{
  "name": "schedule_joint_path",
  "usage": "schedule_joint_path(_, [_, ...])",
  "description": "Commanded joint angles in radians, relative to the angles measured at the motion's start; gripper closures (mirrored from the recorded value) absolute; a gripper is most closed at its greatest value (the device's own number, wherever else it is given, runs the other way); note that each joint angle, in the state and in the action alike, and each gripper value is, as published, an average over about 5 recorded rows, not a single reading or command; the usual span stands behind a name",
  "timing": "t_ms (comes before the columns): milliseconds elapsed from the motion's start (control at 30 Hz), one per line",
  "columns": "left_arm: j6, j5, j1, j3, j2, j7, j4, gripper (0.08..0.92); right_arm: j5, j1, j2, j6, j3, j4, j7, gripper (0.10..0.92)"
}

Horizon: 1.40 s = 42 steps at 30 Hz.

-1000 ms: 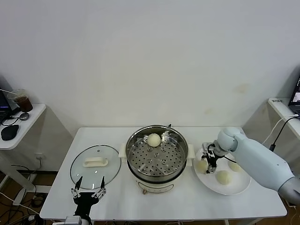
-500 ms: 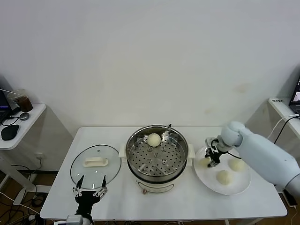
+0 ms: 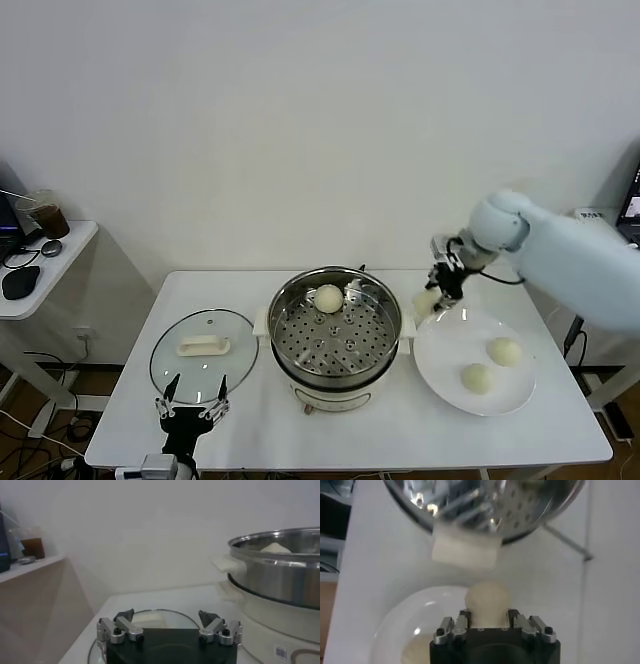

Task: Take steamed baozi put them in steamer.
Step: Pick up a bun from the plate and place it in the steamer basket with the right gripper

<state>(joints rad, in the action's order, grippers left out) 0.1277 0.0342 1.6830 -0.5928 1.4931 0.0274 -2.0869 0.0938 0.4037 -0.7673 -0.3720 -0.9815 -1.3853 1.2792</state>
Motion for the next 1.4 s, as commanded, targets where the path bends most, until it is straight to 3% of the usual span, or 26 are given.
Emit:
schedule_joint_path(33, [0.034, 0.007, 0.001, -0.003, -0.001, -0.004, -0.019, 0.177, 0.24, 0.338, -0.105, -0.11, -0.231, -0.061, 0.014, 0.567])
schedule_joint_path(300, [0.04, -0.003, 0.008, 0.001, -0.002, 0.006, -0.031, 0.177, 0.338, 0.283, -0.283, -0.22, -0.245, -0.06, -0.031, 0.567])
schedule_joint_path(633, [0.044, -0.027, 0.007, 0.001, 0.008, 0.012, -0.042, 0.177, 0.318, 0.174, -0.516, -0.316, -0.238, 0.088, -0.122, 0.567])
schedule_joint_path(1400, [0.049, -0.047, -0.023, -0.001, 0.006, 0.012, -0.021, 0.177, 0.264, 0.017, -0.637, -0.352, -0.237, 0.218, -0.216, 0.567])
